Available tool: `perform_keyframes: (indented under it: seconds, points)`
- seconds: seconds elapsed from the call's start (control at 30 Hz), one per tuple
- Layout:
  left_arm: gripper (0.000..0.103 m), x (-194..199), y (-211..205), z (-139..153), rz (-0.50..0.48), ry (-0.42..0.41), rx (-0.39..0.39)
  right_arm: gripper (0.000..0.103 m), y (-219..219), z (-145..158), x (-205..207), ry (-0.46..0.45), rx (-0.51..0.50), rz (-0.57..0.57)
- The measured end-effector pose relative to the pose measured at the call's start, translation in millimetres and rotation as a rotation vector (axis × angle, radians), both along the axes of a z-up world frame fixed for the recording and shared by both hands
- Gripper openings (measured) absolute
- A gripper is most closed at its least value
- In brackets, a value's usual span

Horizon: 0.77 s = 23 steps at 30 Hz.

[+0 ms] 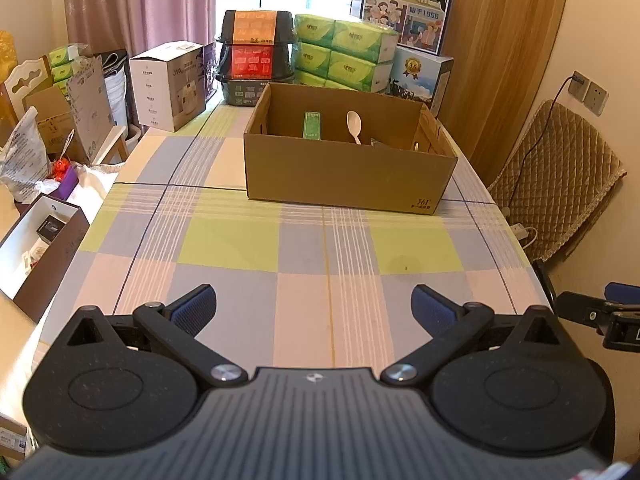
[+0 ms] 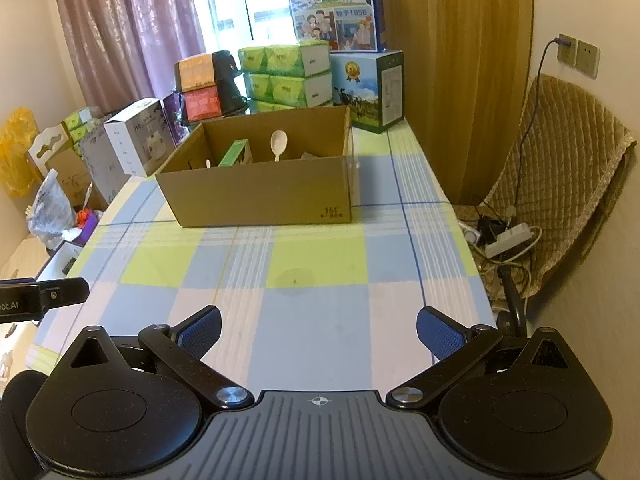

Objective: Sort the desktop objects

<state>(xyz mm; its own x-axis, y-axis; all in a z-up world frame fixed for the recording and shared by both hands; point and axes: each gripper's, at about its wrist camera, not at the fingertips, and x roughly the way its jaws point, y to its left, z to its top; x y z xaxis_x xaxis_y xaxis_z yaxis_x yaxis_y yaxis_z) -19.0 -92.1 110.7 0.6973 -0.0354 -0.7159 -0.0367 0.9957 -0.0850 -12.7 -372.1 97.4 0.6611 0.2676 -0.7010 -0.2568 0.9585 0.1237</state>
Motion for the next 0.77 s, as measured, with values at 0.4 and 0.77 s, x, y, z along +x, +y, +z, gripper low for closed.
perform_keyframes:
  seconds: [0.4,0.77]
  points:
    - [0.102,-0.6,-3.6,-5.4,-0.006,0.008,0.006,0.101,-2.6,-2.8,-2.4,0.008,-0.001,-0.002]
    - [0.102,-2.2,-4.8,-8.4,-0.017,-0.013,0.007,0.101,-3.4,-4.4,-4.0,0.016,-0.006,0.0]
